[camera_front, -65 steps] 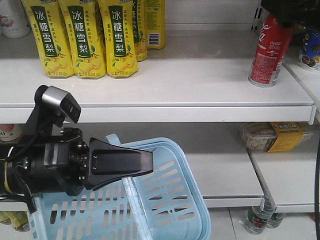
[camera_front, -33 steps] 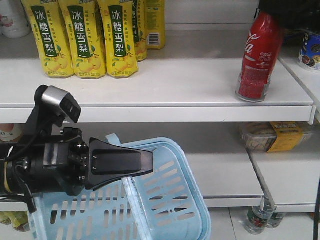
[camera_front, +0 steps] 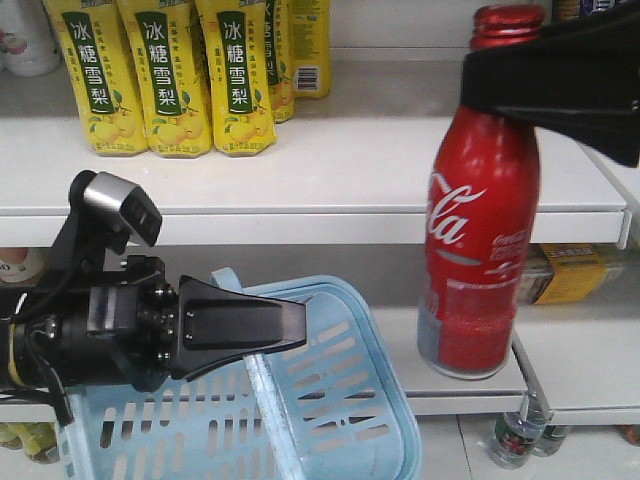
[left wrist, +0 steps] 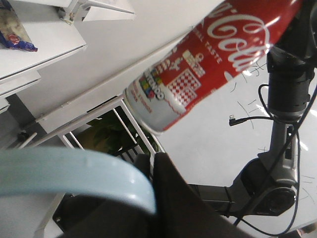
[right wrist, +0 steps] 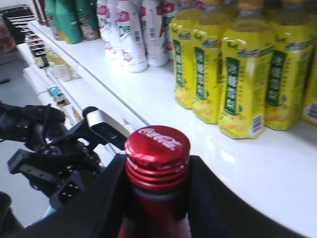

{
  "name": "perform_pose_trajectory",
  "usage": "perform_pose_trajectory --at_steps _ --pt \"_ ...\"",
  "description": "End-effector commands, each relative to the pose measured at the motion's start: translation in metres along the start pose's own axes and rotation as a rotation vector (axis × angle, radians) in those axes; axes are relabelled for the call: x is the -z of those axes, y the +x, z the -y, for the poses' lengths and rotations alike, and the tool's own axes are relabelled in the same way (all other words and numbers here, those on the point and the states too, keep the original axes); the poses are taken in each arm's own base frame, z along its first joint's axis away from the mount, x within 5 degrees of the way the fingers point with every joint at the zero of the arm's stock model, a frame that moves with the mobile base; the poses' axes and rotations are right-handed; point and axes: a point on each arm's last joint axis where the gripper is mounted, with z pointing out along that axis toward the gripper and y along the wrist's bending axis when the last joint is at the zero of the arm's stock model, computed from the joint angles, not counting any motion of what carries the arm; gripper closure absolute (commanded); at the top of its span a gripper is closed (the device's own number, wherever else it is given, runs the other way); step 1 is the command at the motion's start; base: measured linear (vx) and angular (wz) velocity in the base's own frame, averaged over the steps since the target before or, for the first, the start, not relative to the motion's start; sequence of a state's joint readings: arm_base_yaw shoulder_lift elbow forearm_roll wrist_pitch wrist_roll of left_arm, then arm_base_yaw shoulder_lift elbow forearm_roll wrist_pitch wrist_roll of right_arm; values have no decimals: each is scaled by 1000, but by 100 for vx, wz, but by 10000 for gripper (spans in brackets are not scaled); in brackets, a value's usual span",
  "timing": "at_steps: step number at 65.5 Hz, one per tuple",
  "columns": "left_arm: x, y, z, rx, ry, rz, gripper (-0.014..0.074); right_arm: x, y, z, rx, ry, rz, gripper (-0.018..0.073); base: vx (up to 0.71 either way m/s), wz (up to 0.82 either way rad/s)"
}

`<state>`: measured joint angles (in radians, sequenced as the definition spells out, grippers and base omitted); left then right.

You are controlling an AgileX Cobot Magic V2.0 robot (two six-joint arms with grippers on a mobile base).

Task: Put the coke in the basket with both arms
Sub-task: 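Lower the bottle into the basket held by the left gripper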

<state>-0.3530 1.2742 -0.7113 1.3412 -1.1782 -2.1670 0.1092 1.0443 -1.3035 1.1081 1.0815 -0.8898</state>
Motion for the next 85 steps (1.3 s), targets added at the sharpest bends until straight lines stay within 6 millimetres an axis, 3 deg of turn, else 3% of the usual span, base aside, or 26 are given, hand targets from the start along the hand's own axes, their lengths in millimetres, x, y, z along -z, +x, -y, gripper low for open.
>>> perform_pose_trajectory --at_steps 1,14,39,48,63,85 --pt "3 2 31 -24 226 -45 603 -12 -14 -7 -35 -29 84 564 0 0" --pt "3 2 31 -24 226 -45 603 -58 0 -4 -23 -20 -34 564 0 0" --pt "3 2 31 -24 226 -45 603 -94 26 22 -115 46 -215 564 0 0" --pt "3 2 31 -24 226 -45 603 -104 43 28 -180 48 -248 564 0 0" --pt "3 2 31 -24 226 -45 603 -114 96 33 -274 27 -334 564 0 0" --pt "3 2 31 -24 226 -45 603 -118 101 32 -269 -4 -269 563 0 0"
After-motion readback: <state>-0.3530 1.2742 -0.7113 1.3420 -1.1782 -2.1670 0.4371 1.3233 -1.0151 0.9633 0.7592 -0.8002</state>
